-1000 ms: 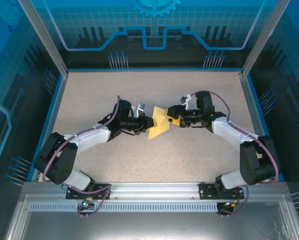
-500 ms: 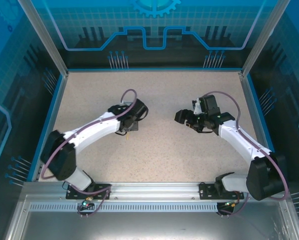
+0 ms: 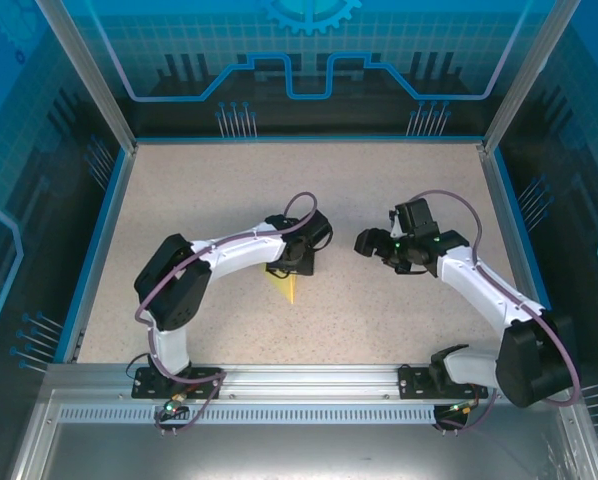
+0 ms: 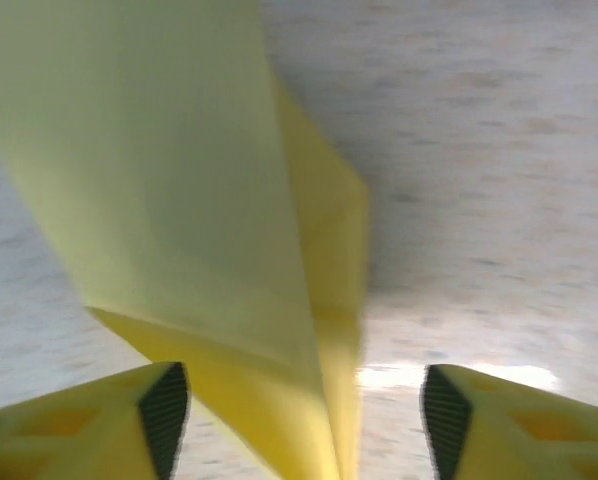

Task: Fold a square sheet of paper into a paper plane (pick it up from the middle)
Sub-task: Turn over the paper at the center of the table.

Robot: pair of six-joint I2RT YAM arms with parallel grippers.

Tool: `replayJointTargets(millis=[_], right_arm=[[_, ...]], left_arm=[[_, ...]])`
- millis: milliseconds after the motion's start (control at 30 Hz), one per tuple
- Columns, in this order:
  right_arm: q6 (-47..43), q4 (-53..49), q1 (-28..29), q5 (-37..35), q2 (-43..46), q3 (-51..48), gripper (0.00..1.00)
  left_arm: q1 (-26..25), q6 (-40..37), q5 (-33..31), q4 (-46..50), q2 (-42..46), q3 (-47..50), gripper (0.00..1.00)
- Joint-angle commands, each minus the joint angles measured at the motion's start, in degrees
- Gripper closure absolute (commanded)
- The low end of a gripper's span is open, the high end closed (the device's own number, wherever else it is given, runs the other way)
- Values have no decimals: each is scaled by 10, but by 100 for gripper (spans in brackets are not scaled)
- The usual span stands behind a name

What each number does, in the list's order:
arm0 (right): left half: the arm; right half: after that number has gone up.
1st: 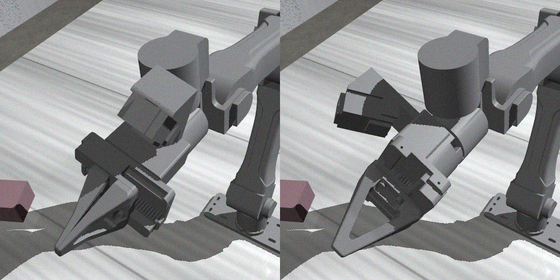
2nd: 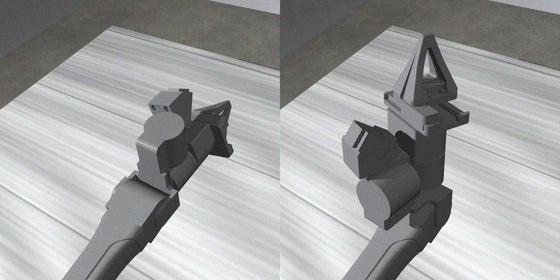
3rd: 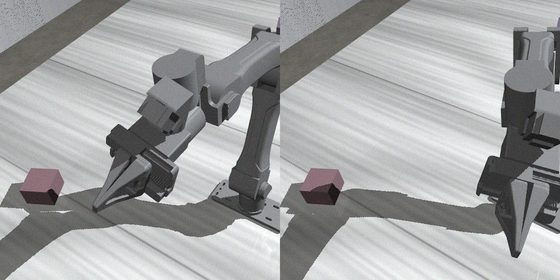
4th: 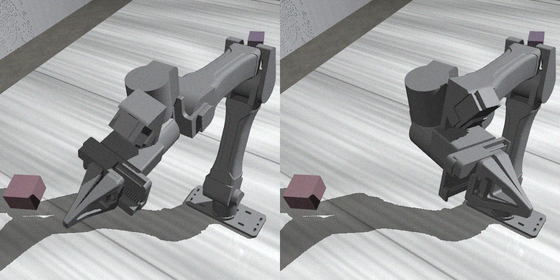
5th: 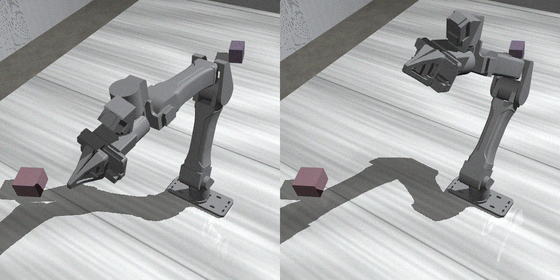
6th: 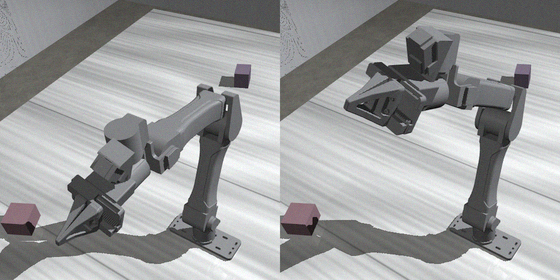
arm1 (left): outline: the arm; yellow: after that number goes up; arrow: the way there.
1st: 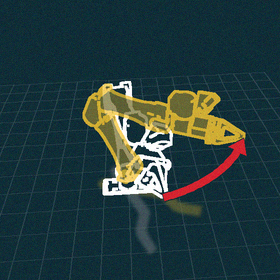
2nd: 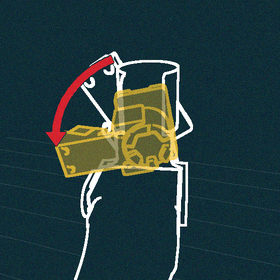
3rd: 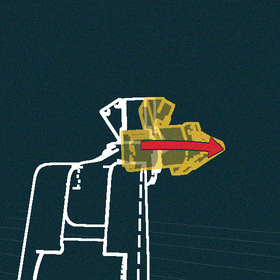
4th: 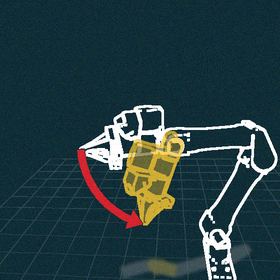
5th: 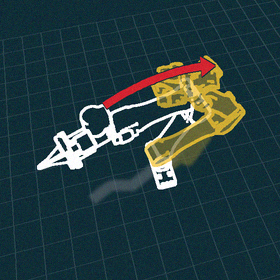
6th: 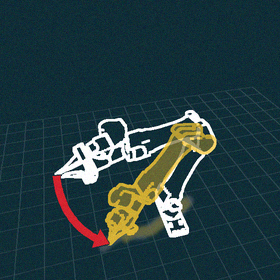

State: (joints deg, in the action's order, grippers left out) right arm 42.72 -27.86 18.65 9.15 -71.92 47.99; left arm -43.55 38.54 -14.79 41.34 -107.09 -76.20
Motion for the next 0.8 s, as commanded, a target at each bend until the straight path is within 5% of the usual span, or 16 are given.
replayJointTargets(millis=[0,167,467,767], right_arm=[[10,-1,26,-25,10,-10,19],[25,54,114,-43,-29,-2,20],[47,82,305,-93,-234,157,35],[35,17,356,-93,-404,318,45]], left_arm=[[34,-1,164,-107,52,26,23],[108,26,233,-163,124,91,11],[233,65,158,-137,232,213,2],[312,92,158,-142,307,301,1]])
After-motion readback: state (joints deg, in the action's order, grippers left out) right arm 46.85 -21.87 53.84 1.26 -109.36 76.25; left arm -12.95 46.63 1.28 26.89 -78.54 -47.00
